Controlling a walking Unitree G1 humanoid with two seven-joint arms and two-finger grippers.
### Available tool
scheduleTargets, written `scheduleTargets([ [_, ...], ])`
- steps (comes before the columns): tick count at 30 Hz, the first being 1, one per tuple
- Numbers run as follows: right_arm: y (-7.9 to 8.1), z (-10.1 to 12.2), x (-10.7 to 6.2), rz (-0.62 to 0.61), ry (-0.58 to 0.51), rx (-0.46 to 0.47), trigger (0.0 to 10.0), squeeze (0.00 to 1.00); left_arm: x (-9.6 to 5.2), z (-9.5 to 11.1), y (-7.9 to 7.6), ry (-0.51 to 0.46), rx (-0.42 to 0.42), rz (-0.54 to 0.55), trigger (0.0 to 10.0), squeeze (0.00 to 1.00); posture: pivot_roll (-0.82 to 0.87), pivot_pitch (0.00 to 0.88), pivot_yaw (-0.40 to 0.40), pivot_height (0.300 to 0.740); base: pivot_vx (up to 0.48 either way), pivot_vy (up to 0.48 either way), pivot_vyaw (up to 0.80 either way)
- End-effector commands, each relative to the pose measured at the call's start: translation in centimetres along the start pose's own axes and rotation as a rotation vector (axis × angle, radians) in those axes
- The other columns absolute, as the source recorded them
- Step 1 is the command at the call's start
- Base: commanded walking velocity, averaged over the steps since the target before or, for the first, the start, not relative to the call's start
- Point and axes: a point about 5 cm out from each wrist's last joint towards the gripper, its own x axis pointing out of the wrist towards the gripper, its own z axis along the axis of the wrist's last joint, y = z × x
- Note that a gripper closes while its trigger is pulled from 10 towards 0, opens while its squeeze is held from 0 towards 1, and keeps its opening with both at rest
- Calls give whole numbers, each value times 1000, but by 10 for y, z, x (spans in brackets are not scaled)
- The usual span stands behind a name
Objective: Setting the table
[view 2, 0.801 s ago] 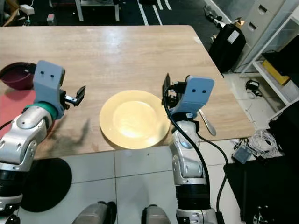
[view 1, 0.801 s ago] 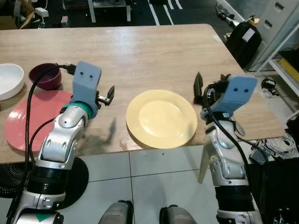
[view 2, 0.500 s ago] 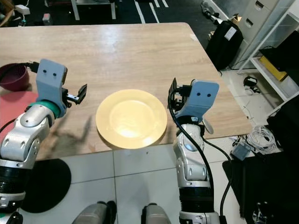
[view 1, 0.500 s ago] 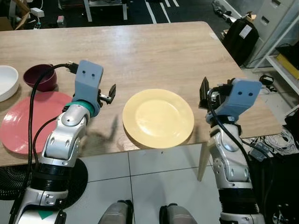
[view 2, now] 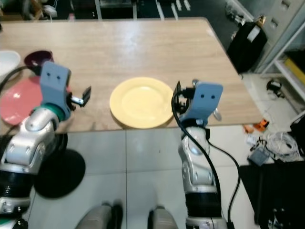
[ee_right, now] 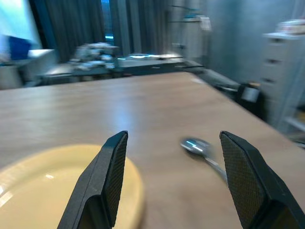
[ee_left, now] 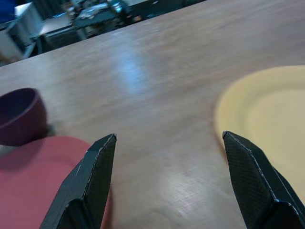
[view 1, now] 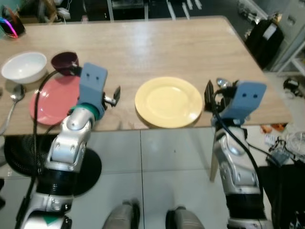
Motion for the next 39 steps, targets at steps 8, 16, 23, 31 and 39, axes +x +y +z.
scheduleTargets([
  [8,1,-4,-3,-1,21,-9,10000,0,0,-4,1,16,13,0,10000,0,-7,0,73,740,-366,0,0],
  [16,1,-4,-3,-1,23,-12,10000,0,1,-4,0,14,14,-1,10000,0,-7,0,73,740,-364,0,0],
  [23,1,-4,-3,0,25,-13,10000,0,2,-4,0,12,13,-3,10000,0,-7,0,74,740,-363,0,0],
  [31,2,-5,-3,1,27,-14,10000,0,3,-3,0,9,14,-4,10000,0,-6,0,76,740,-360,0,0],
  [39,2,-5,-3,0,28,-15,10000,0,4,-3,0,8,16,-6,10000,0,-6,0,78,740,-357,0,0],
])
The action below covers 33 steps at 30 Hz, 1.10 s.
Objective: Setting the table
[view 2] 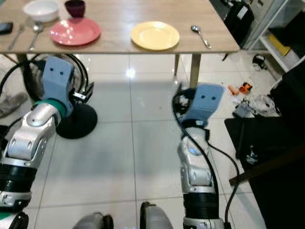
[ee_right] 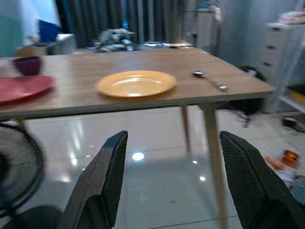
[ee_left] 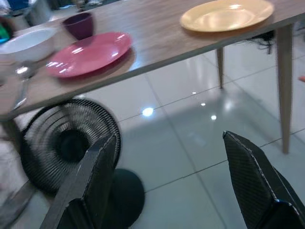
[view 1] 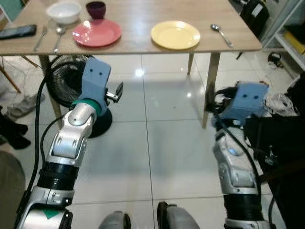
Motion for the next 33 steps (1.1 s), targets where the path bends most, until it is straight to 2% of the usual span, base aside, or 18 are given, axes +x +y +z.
scheduleTargets([
  [1,-3,-4,-1,-11,16,-5,10000,0,0,-6,-1,20,4,-3,10000,0,-6,0,78,740,-356,0,0],
  [33,-5,-4,0,-9,11,-16,10000,0,4,-4,-4,6,6,-19,10000,0,-14,0,83,740,-356,0,0],
])
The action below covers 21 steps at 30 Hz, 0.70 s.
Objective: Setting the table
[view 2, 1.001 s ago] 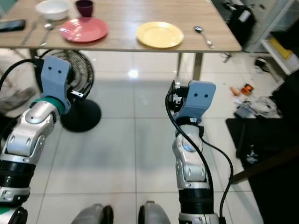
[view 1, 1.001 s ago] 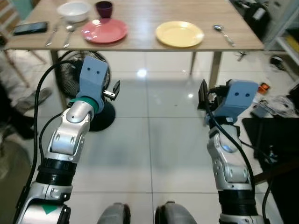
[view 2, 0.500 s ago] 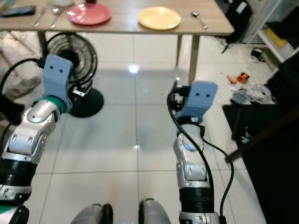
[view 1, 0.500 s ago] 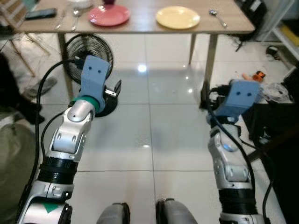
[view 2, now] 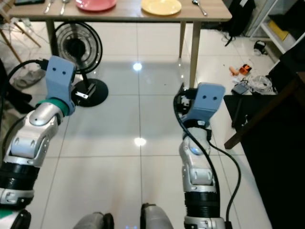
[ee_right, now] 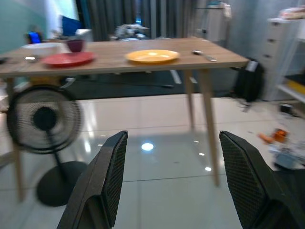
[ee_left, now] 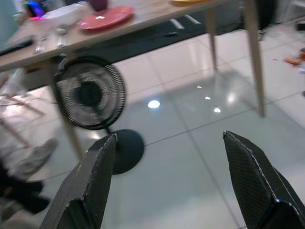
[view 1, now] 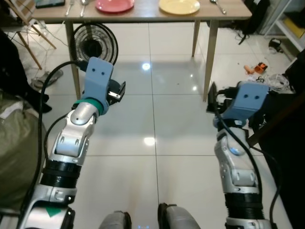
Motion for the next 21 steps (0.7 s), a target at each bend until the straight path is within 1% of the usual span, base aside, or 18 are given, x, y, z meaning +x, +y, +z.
scheduleTargets([
  [1,-2,-1,0,-8,0,-3,10000,0,-1,-5,0,19,7,1,10000,0,-14,0,83,740,-356,0,0],
  [21,-3,-2,-1,-9,5,-7,10000,0,0,-6,-1,18,4,-2,10000,0,-17,0,83,740,-356,0,0],
])
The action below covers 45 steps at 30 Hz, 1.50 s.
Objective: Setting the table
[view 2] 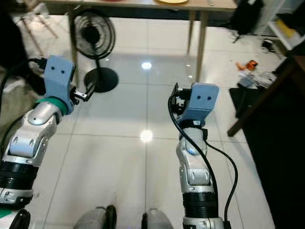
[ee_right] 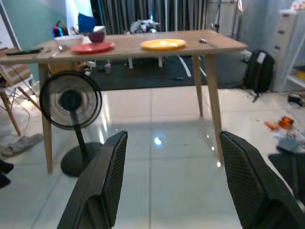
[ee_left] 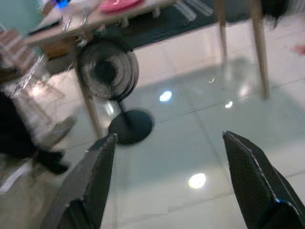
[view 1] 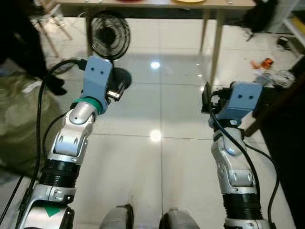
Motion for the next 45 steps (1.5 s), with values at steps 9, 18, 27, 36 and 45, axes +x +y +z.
scheduleTargets([
  [9,-3,-2,-1,-14,7,2,10000,0,1,-3,-3,15,11,-12,10000,0,-17,0,83,740,-355,0,0],
  [18,-3,-3,-2,-14,9,2,10000,0,1,-3,-3,15,11,-12,10000,0,-17,0,84,740,-355,0,0],
  [27,-2,-3,-2,-16,11,2,10000,0,1,-3,-3,14,11,-15,10000,0,-18,0,86,740,-352,0,0],
  [36,-3,-3,-2,-18,11,2,10000,0,2,-3,-3,14,11,-16,10000,0,-18,0,86,740,-346,0,0],
  [45,-3,-4,-2,-18,18,16,10000,0,2,-1,-6,9,-34,-34,10000,0,-19,0,87,740,-143,0,-178],
])
